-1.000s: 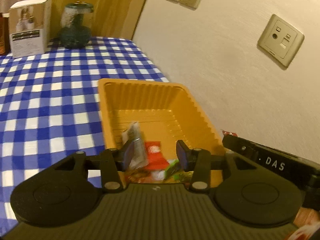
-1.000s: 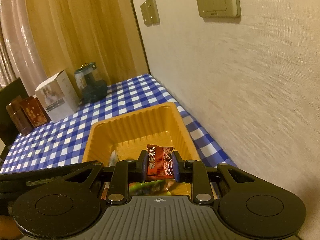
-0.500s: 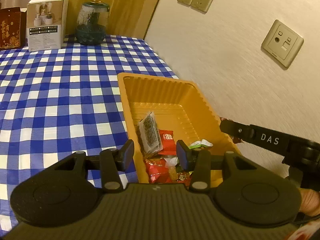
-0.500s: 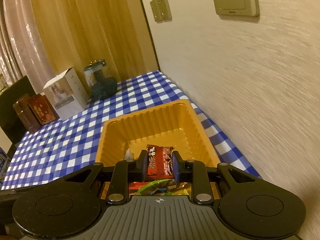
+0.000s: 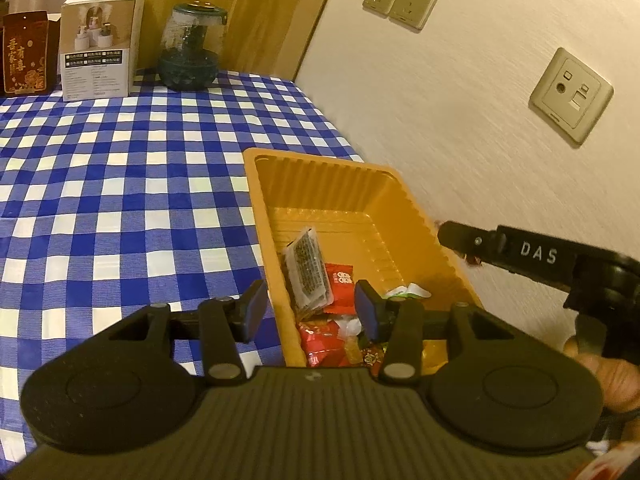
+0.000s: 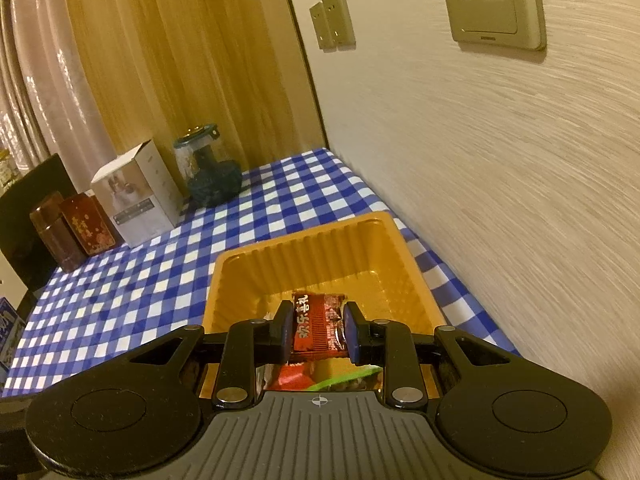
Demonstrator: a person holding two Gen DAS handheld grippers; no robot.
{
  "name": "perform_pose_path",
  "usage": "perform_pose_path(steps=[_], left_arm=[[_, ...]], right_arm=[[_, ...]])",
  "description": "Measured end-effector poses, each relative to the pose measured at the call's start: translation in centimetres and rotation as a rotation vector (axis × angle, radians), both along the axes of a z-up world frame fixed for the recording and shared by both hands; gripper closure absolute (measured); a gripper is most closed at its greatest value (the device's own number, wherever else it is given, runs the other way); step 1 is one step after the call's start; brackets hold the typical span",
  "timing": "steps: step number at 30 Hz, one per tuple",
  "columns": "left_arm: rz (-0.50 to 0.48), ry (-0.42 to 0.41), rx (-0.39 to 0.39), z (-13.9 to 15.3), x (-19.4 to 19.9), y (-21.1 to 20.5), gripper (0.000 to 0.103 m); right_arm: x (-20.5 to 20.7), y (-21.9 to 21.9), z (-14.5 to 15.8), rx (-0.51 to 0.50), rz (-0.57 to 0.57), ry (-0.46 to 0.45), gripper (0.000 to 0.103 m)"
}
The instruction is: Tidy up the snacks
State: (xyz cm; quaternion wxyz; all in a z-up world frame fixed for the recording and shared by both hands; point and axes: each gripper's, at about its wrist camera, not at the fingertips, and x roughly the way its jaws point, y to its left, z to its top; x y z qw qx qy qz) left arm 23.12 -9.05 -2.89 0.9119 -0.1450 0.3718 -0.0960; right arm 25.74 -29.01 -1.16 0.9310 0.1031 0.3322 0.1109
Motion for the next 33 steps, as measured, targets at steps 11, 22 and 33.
perform_pose_path(steps=[11,22,33], left_arm=[[0.033,-0.002,0.020,0.0,-0.8,0.7,0.035],[0.084,-0.005,0.032,1.1,-3.3,1.7,0.007],[0.107,-0.019,0.079,3.4,-7.5,2.4,0.000]], right_arm=[[0.3,-1.9,-0.2,0.061,-0.034,-0.004,0.028],[-3.2,-3.0,0.2,0.055,-0.065,0.045,0.028],[-7.7,-1.6,2.7,0.035,-0.042,0.043,0.028]])
